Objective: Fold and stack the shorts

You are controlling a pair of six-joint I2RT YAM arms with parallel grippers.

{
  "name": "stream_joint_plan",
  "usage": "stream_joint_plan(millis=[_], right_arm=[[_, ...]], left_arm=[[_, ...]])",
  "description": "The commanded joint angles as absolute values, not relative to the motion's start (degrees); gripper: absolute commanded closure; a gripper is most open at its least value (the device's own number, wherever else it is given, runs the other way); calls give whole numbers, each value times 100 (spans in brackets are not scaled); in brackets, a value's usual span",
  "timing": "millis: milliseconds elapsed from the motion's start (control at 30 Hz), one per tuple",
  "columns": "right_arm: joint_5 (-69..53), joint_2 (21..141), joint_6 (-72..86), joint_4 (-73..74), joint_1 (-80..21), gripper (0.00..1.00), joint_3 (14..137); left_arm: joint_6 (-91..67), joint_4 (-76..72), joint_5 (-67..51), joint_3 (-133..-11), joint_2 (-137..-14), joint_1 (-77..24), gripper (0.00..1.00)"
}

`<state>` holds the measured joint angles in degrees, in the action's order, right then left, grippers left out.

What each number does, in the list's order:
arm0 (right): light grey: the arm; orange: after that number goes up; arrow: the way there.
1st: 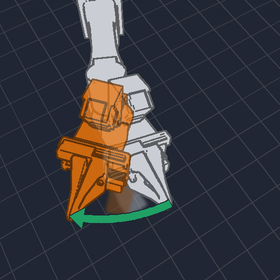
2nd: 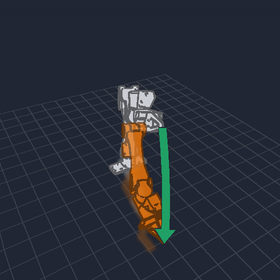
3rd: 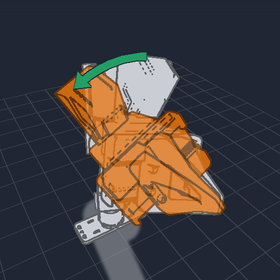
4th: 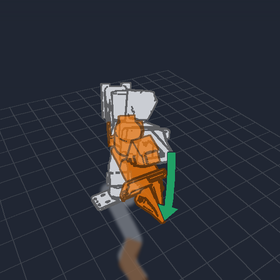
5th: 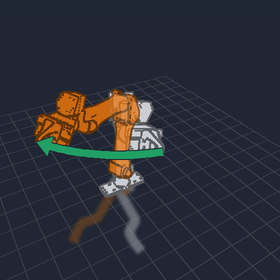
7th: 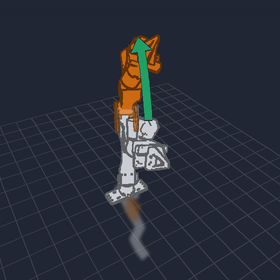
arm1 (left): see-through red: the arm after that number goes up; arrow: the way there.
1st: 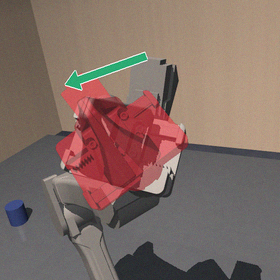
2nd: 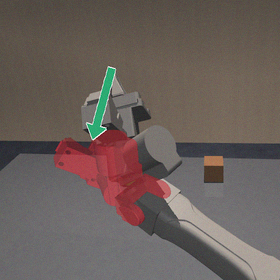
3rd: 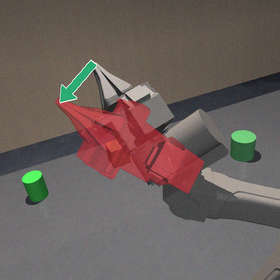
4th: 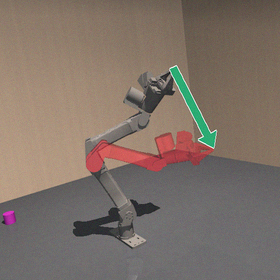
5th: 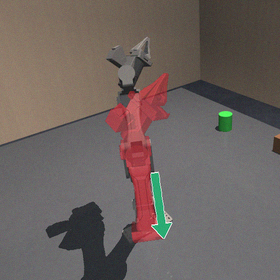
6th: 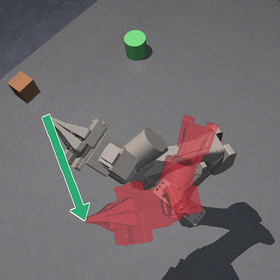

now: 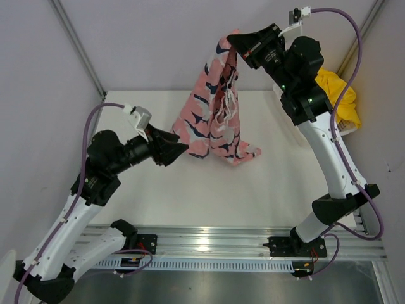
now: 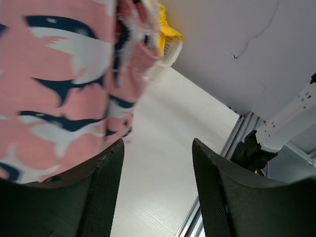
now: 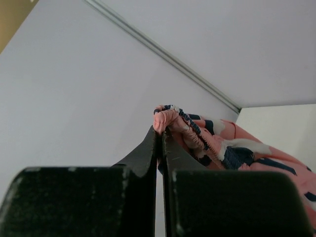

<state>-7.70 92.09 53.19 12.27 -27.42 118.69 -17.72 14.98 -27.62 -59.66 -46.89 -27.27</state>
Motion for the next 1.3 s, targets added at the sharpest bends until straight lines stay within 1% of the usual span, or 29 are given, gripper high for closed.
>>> stream_joint_plan(millis=[0, 67, 133, 300, 433, 567, 600, 700, 833, 867, 900, 1000, 1033, 1100, 1167, 1200, 1267], right_arm=[[-27, 9202, 5089, 1486, -2795, 100, 11946], [-44, 9167, 5124, 1232, -2865, 100, 11778], [0, 9176, 5115, 1169, -2926, 100, 11742], [0, 9290, 5159, 1292, -2962, 100, 11944], [202, 9255, 5185, 1397, -2944, 100, 12024], [404, 9123, 5247, 1432, -2936, 100, 11962], [509, 9097, 5264, 1467, -2927, 100, 11979], [728, 9088, 5387, 1599, -2927, 100, 12032], [992, 9009, 5607, 1652, -2962, 100, 11927], [1045, 8974, 5625, 1618, -2979, 100, 11866], [1089, 8887, 5642, 1582, -2988, 100, 11726], [1169, 8789, 5678, 1450, -3006, 100, 11611], [1169, 8789, 5678, 1450, -3006, 100, 11619], [1169, 8798, 5686, 1476, -3006, 100, 11637], [1169, 8798, 5695, 1494, -3006, 100, 11637], [1160, 8789, 5713, 1503, -3006, 100, 11628], [1151, 8780, 5739, 1520, -3006, 100, 11628]], left_arm=[[-1565, 1134, -1672, -5573, -4737, -3452, 38], [-1494, 1029, -1320, -5302, -4956, -3849, 35], [-1494, 827, -793, -5073, -5079, -3972, 35], [-1284, 650, 401, -4632, -5465, -3973, 35], [-1397, 327, 1000, -4326, -5756, -4025, 35], [-1468, -438, 1125, -3912, -6169, -4078, 36], [-1468, -822, 1099, -3842, -6231, -4113, 36], [-1311, -1456, 1212, -3613, -6468, -4455, 35], [-1169, -2020, 1625, -3533, -6863, -5174, 34], [-1143, -2126, 1896, -3533, -7056, -5316, 33], [-1064, -2344, 2099, -3551, -7171, -5605, 32], [-1020, -2654, 2671, -3691, -7680, -5958, 25], [-1072, -2646, 2837, -3744, -7812, -5976, 22], [-1247, -2488, 3135, -4050, -8181, -5985, 20], [-1274, -2216, 3374, -4453, -8558, -5977, 16], [-1301, -2119, 3479, -4560, -8674, -5977, 12], [-1327, -1943, 3559, -4876, -8998, -5942, 10]])
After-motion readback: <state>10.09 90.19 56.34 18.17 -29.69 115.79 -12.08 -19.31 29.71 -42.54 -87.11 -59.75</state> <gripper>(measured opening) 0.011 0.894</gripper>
